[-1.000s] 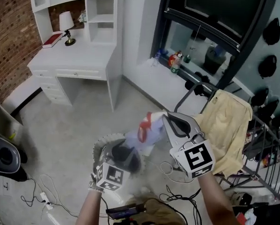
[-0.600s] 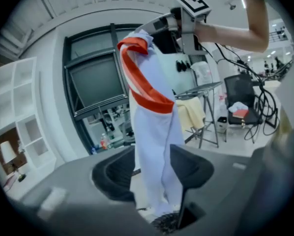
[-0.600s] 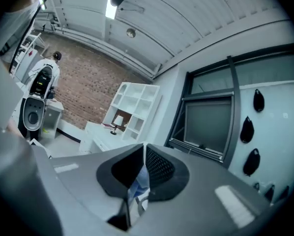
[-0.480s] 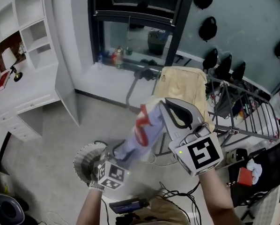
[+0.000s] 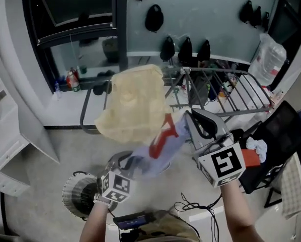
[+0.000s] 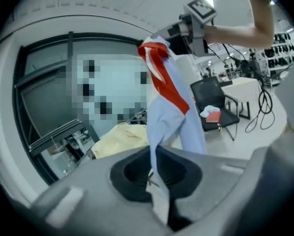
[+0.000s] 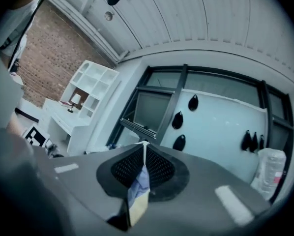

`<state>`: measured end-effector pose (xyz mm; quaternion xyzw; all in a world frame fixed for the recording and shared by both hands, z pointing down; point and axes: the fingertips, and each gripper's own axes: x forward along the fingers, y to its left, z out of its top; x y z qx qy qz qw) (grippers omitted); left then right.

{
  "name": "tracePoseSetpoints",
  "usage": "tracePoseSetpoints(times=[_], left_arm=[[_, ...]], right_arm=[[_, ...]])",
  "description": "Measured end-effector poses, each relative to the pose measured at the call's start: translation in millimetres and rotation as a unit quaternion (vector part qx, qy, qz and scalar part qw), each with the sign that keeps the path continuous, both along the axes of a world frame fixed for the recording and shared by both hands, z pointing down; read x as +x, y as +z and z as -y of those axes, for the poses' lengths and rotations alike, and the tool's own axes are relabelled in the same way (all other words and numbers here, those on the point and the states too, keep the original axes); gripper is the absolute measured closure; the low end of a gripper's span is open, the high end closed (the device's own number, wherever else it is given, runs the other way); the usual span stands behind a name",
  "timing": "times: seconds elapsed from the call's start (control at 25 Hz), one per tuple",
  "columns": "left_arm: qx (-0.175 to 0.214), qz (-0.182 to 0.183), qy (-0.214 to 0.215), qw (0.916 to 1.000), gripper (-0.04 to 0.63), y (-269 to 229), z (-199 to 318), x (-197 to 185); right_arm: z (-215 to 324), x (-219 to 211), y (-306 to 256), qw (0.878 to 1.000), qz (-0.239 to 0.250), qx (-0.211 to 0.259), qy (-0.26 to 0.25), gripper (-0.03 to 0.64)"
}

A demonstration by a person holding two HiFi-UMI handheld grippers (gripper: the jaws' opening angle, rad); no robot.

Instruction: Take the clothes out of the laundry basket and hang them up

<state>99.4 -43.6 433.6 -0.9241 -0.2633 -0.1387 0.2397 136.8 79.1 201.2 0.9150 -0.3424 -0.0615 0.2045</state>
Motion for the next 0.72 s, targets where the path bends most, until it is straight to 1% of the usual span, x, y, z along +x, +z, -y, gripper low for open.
tracePoseSetpoints(times=[0.16,0.32,0.4,0.56,0.72], left_arm=[[-0.003,-0.015,0.023,0.9996,0.589,-20,-64,21],[-0.008,-0.029,0.035,0.9989,0.589,-42,-126,43],[-0.002,-0.035,0.043,0.9985,0.589,-50,-159,53],[0.011,-0.054,0.062,0.9965,0.589,-67,-233,76],[0.024,-0.073,0.08,0.9938,0.589,-84,-293,102]], right_arm=[[-112,17,27,0.996,0.022,-0.021,0.079,0.601],[-212,24,54,0.987,0.059,-0.035,0.142,0.601],[-259,26,66,0.983,0.071,-0.037,0.167,0.601],[-354,34,74,0.974,0.071,-0.037,0.213,0.601],[-431,43,79,0.964,0.067,-0.048,0.251,0.601]])
